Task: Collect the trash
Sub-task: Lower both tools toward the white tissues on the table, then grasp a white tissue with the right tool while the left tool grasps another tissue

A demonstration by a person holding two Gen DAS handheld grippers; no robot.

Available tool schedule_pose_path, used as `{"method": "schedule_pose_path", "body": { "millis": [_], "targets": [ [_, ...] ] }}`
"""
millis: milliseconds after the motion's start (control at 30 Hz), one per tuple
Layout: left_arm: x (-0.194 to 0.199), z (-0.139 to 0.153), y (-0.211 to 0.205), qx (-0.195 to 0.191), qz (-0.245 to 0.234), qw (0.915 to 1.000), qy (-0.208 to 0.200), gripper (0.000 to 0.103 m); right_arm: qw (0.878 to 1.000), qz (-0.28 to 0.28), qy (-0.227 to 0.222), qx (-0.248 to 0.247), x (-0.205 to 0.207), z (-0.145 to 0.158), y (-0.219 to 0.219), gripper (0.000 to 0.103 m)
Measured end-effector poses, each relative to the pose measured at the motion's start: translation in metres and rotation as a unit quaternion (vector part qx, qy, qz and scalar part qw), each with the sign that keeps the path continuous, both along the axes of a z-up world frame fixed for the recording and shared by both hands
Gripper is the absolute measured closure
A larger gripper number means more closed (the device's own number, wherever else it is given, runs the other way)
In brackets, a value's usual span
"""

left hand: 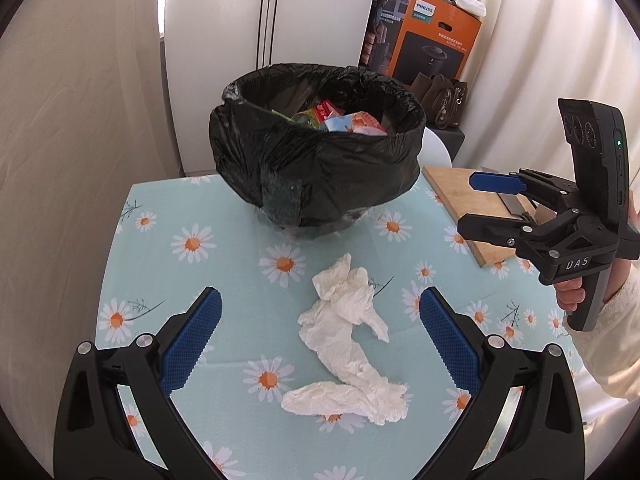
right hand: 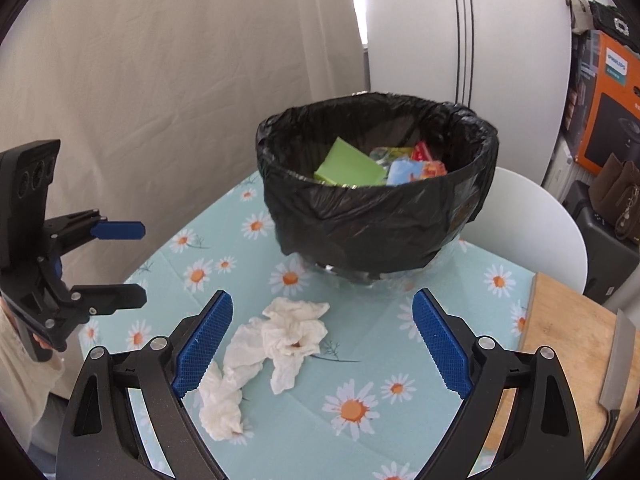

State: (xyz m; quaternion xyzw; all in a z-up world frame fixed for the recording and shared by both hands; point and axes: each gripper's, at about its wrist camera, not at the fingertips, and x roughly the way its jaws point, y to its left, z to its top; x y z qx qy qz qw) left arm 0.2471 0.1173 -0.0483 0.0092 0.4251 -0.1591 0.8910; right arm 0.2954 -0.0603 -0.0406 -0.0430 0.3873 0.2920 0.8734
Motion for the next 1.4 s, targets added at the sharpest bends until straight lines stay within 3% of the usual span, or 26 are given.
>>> {"method": "schedule_pose_path", "body": {
  "millis": [533,633,700,767,800,1167,1400],
  "targets": [
    [-0.027,-0.043,0.004,0.028,0.005,0.9986,0.046,0.006,0.993,0.048,0.098,-0.044,0.018,-0.099,0.063,0.017],
    [-0.032,-0.052,0.003,0.036,-0.003,0.9977,0.057,0.006,0.992,0.042,0.108,-0.046,0.026,-0.114,0.074,0.034],
    [-0.034,-0.058,0.003,0.042,-0.005,0.9971,0.063,0.006,0.991,0.032,0.113,-0.062,0.029,-0.125,0.079,0.056],
    [-0.036,-0.064,0.004,0.044,-0.006,0.9965,0.07,0.006,0.99,0.033,0.113,-0.076,0.029,-0.132,0.084,0.071],
    [-0.037,-0.067,0.004,0.044,-0.004,0.9963,0.074,0.006,0.99,0.04,0.116,-0.068,0.028,-0.132,0.084,0.077],
    [-0.04,-0.098,-0.02,0.039,-0.013,0.9935,0.106,0.006,0.996,0.025,0.082,-0.019,0.009,-0.087,0.047,0.078],
    [-0.029,-0.116,-0.036,0.04,-0.01,0.9934,0.107,0.006,0.998,0.004,0.055,-0.018,-0.016,-0.062,0.007,0.078]
  ]
}}
